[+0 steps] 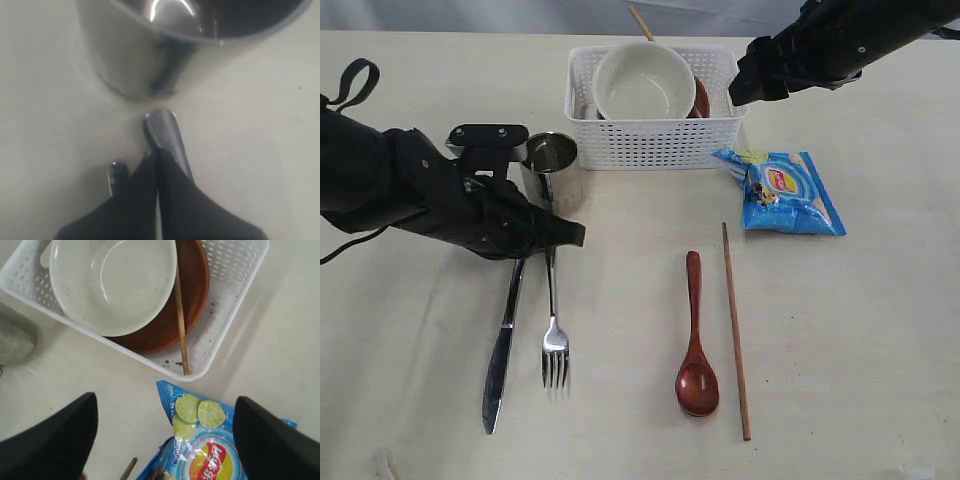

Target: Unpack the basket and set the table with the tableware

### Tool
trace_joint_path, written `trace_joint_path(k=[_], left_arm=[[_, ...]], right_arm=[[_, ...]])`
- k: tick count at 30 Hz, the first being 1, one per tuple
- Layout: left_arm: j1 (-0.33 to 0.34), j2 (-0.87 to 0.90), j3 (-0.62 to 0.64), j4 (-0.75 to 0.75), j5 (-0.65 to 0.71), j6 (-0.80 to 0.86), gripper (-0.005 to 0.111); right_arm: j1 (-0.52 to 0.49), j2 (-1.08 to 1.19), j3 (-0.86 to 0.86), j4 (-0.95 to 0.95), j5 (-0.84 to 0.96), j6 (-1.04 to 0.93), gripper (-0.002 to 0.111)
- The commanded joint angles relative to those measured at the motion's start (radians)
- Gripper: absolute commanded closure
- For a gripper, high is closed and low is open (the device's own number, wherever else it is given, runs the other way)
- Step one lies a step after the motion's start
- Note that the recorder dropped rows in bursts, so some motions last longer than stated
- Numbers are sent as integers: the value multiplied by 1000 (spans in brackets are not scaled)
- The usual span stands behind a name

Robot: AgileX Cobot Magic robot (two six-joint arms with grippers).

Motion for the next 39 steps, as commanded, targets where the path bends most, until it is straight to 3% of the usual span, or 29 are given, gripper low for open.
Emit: trace_joint_path(k=[1,7,17,26,34,39], left_arm=[[-35,29,12,0,15,0,106],[-57,29,8,0,-8,0,106],[-57,-2,-26,0,79,0,106],[-57,-160,-24,8,183,27,106],[-57,-340,4,8,164,122,106],[-41,-430,4,56,83,190,106]], right_arm=[[-5,-6,4,3,0,-1,37],[-5,-6,4,3,0,-1,37],[-5,-6,4,3,0,-1,37],[-5,-6,4,3,0,-1,37],[-5,-6,4,3,0,-1,37],[-5,-6,4,3,0,-1,37]])
